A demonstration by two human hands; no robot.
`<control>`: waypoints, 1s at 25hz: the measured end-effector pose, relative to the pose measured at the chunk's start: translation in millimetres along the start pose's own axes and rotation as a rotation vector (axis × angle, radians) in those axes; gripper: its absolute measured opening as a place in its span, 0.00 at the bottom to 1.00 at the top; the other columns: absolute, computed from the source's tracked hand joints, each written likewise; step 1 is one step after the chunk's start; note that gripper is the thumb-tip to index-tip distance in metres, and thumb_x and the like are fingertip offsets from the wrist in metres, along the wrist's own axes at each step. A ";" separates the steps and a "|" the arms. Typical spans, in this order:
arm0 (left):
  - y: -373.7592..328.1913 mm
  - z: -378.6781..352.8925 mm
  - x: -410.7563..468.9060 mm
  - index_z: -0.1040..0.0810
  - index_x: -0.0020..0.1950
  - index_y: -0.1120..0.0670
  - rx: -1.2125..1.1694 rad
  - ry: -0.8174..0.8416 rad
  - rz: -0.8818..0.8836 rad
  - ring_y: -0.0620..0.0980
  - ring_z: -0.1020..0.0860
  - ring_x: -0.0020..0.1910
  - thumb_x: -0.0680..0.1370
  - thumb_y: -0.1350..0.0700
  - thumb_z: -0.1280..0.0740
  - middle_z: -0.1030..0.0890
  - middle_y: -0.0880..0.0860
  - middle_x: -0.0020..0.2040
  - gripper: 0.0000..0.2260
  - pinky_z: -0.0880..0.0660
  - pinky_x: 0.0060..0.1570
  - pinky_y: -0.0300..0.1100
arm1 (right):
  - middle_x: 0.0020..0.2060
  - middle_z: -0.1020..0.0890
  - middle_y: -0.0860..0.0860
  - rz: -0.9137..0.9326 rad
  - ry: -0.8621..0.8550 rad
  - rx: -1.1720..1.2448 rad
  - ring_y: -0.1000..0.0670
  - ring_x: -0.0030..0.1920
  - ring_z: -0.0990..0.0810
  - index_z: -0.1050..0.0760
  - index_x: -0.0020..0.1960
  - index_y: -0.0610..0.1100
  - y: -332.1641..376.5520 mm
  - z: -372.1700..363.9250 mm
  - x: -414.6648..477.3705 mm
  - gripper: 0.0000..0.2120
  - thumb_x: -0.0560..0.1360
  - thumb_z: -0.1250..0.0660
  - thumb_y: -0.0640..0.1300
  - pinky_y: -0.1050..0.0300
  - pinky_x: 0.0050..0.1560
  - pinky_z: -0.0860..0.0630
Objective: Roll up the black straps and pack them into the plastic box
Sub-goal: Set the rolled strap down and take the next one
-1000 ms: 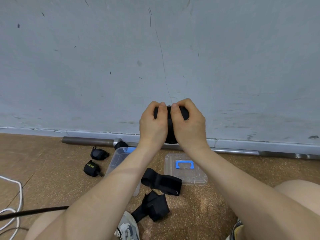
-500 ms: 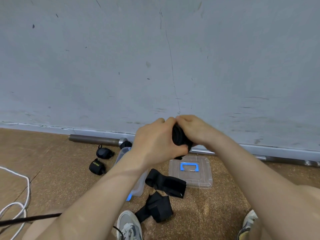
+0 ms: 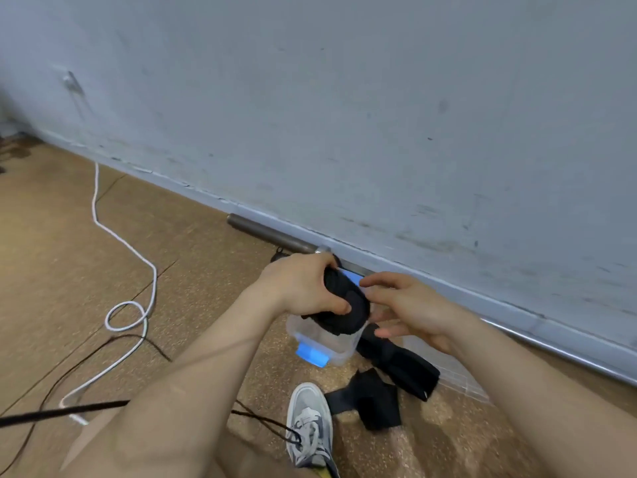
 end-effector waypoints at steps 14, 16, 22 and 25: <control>141.2 -79.0 119.3 0.26 0.63 0.52 -1.019 -0.449 0.495 0.51 0.20 0.46 0.79 0.61 0.38 0.22 0.53 0.56 0.13 0.19 0.50 0.55 | 0.47 0.15 0.42 -0.257 -0.097 0.294 0.47 0.43 0.17 0.22 0.58 0.43 -100.1 -13.1 87.8 0.09 0.80 0.37 0.37 0.55 0.43 0.20; 99.9 -108.9 129.3 0.21 0.46 0.50 -0.741 -0.314 0.328 0.51 0.20 0.41 0.77 0.65 0.37 0.19 0.51 0.45 0.11 0.20 0.46 0.49 | 0.50 0.17 0.42 -0.299 -0.186 0.311 0.48 0.44 0.19 0.24 0.60 0.44 -125.0 8.1 95.9 0.11 0.81 0.39 0.36 0.58 0.42 0.21; -12.1 -270.0 102.8 0.19 0.52 0.49 -0.216 0.372 -0.189 0.51 0.21 0.53 0.77 0.60 0.38 0.18 0.51 0.52 0.10 0.25 0.54 0.42 | 0.63 0.25 0.43 -0.351 -0.328 0.000 0.48 0.54 0.23 0.33 0.72 0.47 -221.2 87.2 106.6 0.22 0.79 0.36 0.37 0.53 0.52 0.24; -18.6 -345.4 82.7 0.28 0.68 0.51 -0.004 0.511 -0.231 0.55 0.29 0.65 0.78 0.56 0.37 0.26 0.54 0.65 0.18 0.28 0.62 0.49 | 0.73 0.33 0.44 -0.336 -0.192 -0.402 0.44 0.65 0.28 0.42 0.78 0.49 -268.2 97.4 118.8 0.34 0.76 0.31 0.42 0.51 0.60 0.28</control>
Point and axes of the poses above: each hand's wrist, its own x-axis towards the middle knuckle, its own z-axis out of the back of the hand, y = z × x, the point moved 7 cm from there along x, towards the middle knuckle
